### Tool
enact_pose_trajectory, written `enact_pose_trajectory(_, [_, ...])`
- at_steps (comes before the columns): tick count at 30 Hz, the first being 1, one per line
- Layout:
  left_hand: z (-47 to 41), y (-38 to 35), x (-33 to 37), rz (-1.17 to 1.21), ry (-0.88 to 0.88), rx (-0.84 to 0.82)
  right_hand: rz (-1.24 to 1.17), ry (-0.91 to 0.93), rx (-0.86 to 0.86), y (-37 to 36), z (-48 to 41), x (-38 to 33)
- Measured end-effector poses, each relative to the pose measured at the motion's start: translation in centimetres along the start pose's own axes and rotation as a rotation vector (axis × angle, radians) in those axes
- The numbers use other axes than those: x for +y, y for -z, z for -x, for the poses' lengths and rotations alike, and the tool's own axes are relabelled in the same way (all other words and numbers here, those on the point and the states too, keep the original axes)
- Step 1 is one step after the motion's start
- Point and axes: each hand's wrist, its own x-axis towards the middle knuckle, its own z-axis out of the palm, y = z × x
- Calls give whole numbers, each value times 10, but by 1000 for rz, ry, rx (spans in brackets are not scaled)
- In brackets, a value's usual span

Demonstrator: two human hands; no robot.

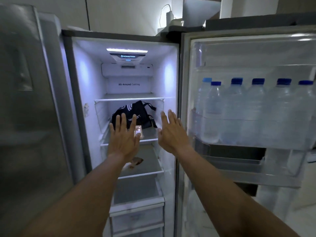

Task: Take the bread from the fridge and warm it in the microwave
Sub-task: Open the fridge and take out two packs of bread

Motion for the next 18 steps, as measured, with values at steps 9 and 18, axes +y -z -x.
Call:
enact_pose_trajectory(9, [-40,-79,-83,14,75,-77,-46,-66,-88,-115,-83,-15])
enact_pose_trajectory(18, [-125,-189,-135,56,160,-119,-81,-103,-141,-238,-194,6])
